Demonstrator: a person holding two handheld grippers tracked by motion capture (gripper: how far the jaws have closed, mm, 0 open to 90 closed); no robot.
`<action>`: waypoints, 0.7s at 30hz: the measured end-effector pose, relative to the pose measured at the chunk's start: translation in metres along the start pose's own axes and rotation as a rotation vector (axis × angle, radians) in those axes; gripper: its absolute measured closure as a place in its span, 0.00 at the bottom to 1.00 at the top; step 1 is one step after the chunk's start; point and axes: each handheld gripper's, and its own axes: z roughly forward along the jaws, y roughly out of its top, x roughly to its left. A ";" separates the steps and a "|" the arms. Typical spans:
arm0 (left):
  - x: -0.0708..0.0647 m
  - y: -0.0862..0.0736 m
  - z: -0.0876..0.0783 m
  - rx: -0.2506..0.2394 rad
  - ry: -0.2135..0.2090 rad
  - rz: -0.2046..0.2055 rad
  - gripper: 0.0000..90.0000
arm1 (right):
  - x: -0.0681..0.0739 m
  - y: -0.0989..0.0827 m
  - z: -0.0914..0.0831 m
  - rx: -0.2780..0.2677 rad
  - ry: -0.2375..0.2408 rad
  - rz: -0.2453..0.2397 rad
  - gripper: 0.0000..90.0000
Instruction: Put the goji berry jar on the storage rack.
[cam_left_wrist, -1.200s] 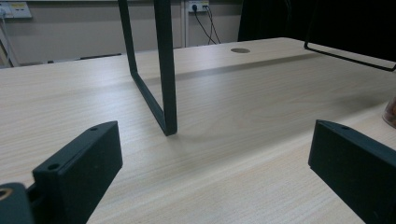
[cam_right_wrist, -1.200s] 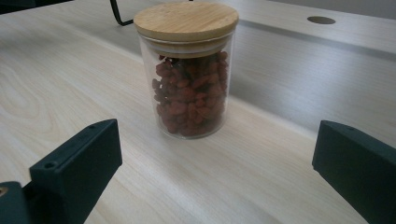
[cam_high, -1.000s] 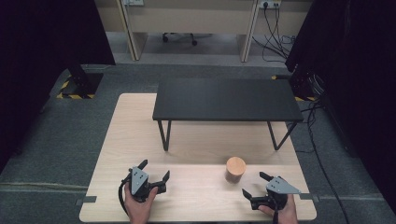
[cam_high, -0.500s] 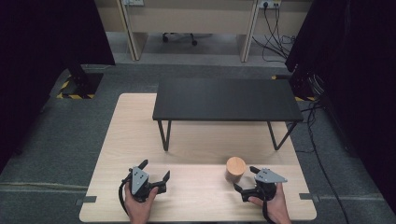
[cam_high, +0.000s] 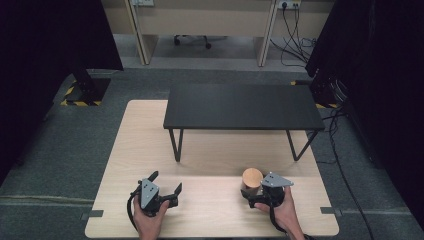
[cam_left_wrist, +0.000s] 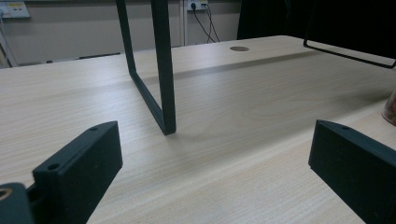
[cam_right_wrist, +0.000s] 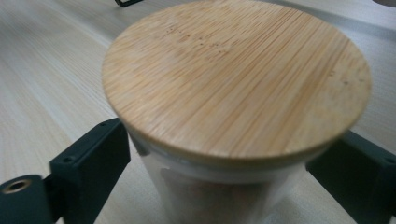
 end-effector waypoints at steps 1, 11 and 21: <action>0.000 0.000 0.000 0.000 0.000 0.000 0.02 | 0.002 0.002 0.001 0.011 -0.009 -0.005 0.16; 0.000 0.000 0.000 0.000 0.000 -0.001 0.02 | 0.009 0.003 0.002 0.013 -0.034 -0.029 0.29; 0.000 0.000 0.000 -0.001 0.001 0.000 0.02 | 0.051 -0.008 -0.019 -0.077 -0.180 0.039 0.29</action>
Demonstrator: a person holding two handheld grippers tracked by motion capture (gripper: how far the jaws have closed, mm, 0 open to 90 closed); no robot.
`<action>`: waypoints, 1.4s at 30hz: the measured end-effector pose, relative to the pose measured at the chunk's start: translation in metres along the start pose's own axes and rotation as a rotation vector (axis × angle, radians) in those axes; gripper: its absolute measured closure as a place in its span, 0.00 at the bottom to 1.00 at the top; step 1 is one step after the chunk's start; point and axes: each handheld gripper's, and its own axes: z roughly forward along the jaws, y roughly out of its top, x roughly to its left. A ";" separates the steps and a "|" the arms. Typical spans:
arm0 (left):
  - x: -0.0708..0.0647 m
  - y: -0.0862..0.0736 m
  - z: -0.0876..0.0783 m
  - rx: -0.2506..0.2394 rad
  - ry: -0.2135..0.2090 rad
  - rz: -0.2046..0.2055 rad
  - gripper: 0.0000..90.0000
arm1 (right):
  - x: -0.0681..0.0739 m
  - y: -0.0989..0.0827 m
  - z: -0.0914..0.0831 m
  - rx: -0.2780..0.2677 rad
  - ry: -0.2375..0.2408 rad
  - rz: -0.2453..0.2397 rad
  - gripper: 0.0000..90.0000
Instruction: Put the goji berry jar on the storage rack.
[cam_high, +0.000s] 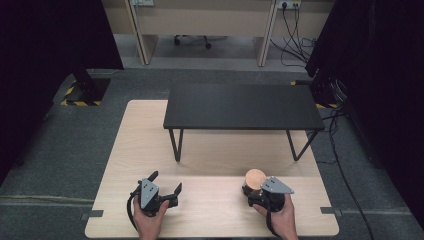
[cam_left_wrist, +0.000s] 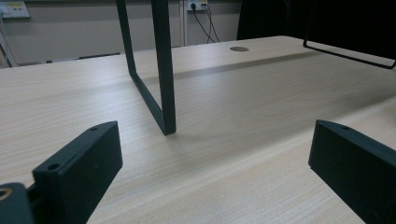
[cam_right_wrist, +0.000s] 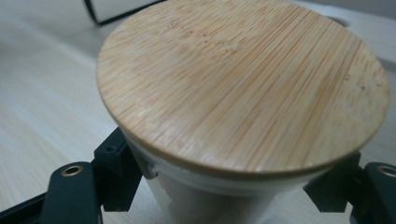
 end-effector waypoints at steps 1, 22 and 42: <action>0.000 0.000 0.000 -0.001 0.000 0.001 0.02 | 0.008 0.001 -0.005 -0.008 -0.039 0.012 0.29; -0.001 0.000 0.000 -0.001 0.002 0.004 0.02 | 0.050 0.024 -0.033 -0.019 -0.261 0.152 0.29; 0.000 0.000 0.000 0.000 0.000 0.002 0.02 | 0.048 0.086 -0.048 -0.120 -0.303 0.085 0.29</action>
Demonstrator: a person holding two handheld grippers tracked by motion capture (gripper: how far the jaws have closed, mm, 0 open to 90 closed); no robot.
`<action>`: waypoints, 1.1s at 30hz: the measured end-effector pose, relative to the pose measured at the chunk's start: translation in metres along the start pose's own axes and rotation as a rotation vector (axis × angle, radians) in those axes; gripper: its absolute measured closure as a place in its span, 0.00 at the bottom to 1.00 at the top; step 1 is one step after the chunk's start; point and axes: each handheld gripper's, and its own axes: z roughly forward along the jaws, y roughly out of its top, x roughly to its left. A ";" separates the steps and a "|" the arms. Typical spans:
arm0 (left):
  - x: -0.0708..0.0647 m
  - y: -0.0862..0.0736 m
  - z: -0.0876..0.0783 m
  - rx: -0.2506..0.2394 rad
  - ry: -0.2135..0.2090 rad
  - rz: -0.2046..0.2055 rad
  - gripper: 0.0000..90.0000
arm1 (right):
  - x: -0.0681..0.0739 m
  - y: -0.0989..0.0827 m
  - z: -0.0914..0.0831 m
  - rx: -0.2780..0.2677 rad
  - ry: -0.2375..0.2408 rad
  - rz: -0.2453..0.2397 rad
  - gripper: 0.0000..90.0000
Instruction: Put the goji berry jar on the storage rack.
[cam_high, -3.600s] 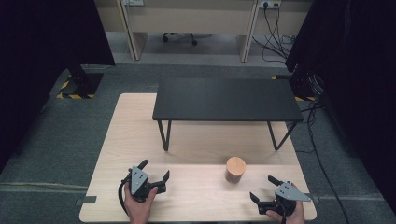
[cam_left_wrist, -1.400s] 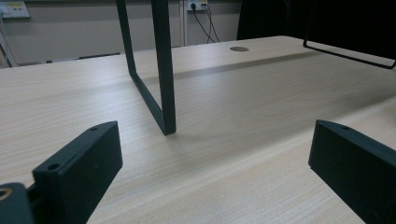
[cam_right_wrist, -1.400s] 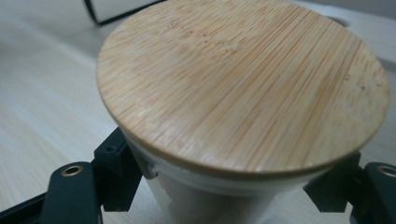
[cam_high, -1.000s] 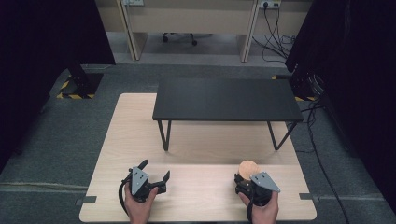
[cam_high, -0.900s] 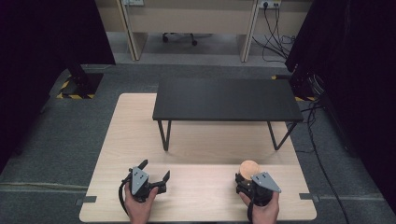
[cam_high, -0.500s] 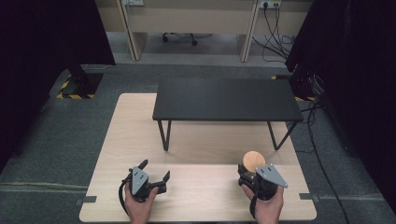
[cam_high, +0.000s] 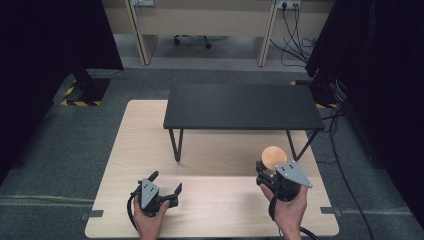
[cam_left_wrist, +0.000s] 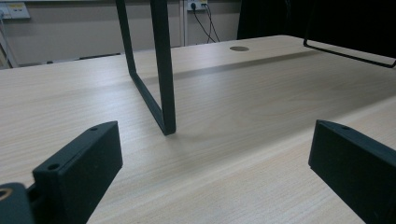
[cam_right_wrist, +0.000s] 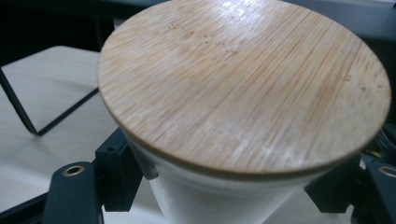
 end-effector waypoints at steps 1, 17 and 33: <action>0.000 0.000 0.000 0.000 0.000 -0.001 0.02 | 0.000 0.003 0.000 -0.005 -0.001 -0.002 0.29; 0.000 0.001 0.000 0.005 0.000 0.002 0.02 | -0.001 0.054 0.006 -0.073 -0.011 -0.034 0.29; 0.000 0.001 0.000 0.004 -0.009 0.002 0.02 | -0.007 0.125 0.089 0.038 -0.007 -0.023 0.29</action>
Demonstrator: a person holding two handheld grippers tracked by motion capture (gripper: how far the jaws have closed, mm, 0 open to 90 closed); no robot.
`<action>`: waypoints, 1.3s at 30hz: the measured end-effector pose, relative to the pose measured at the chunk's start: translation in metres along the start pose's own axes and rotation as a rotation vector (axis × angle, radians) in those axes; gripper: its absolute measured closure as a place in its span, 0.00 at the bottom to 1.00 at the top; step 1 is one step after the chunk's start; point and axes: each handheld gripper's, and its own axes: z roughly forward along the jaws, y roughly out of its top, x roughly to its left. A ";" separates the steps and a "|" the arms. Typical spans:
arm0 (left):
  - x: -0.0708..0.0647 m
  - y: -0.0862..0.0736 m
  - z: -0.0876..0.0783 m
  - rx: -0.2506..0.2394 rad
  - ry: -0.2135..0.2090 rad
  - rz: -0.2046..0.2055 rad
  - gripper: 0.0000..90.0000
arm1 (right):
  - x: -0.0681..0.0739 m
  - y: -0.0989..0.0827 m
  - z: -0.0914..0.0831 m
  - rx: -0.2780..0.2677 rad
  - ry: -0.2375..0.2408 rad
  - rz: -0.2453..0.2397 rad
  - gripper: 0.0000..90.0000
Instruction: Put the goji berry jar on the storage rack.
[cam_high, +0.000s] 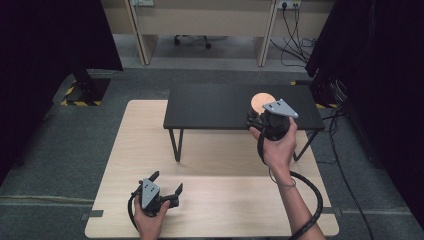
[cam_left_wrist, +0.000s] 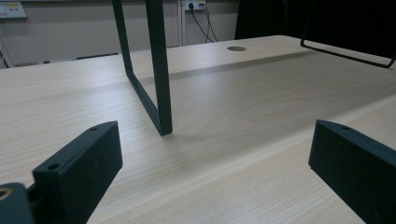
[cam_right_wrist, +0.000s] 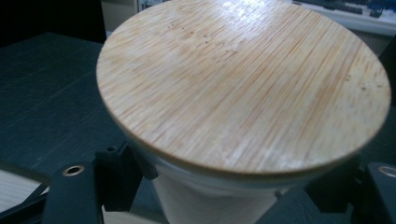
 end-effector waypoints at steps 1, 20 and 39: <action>0.000 0.000 0.000 0.000 -0.001 -0.002 0.02 | -0.001 0.002 0.004 0.008 0.001 0.002 0.29; 0.001 0.000 0.000 0.001 0.000 -0.006 0.02 | -0.017 -0.001 0.036 0.012 0.038 0.076 0.29; 0.001 -0.001 0.000 -0.007 -0.001 -0.014 0.02 | -0.017 -0.008 0.040 -0.015 0.037 0.078 0.29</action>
